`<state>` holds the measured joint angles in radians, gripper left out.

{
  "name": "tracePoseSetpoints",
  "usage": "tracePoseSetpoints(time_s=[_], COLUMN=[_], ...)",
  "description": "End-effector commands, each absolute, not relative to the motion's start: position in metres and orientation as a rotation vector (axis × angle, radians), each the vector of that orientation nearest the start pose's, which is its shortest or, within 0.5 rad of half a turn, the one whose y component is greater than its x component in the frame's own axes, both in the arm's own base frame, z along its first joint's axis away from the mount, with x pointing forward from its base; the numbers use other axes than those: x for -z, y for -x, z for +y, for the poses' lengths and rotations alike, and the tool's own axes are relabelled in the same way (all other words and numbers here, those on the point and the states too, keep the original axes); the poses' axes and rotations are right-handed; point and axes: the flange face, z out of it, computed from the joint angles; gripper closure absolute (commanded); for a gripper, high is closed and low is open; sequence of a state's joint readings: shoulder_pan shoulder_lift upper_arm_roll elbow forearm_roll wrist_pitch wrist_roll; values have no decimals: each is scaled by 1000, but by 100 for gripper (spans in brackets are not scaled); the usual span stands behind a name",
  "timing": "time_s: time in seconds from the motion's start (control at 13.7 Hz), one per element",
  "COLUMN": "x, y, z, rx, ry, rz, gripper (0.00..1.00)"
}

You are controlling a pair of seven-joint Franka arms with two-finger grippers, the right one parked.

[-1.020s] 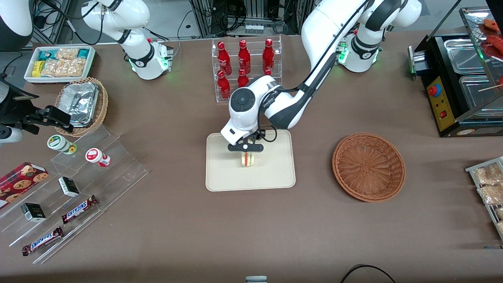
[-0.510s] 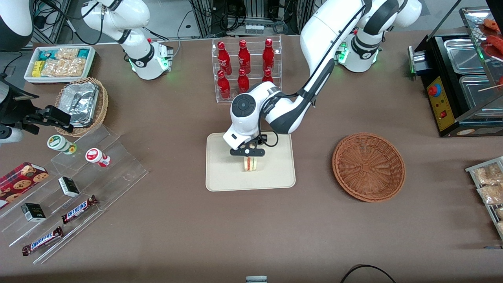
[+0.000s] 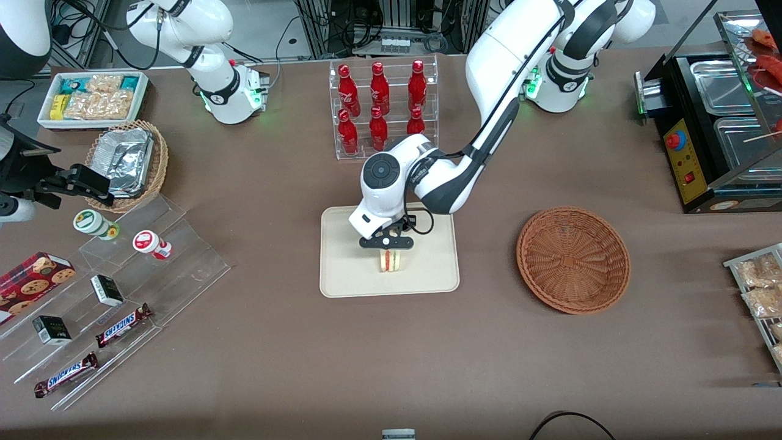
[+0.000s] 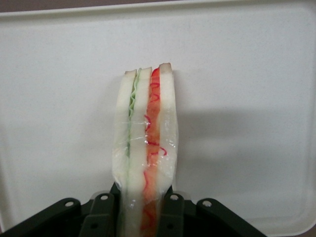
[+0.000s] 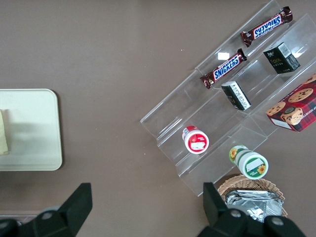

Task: Place sandwich from basket to tray
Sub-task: 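Lower the sandwich onto the tray and open the left gripper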

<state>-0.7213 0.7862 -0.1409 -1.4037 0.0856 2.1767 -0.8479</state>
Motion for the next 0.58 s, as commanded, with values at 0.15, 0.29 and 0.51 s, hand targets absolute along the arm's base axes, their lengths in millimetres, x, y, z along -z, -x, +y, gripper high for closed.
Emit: tracePoseSetpoints(time_s=[0.15,0.29,0.51], x=[-232,-236,-256], y=[-496,-496,-496], z=[-547,-547,-546], rx=[-6,-2,11], ry=[3165,3167,3167], rz=[39,-29,-32], gripper=[0,0,0])
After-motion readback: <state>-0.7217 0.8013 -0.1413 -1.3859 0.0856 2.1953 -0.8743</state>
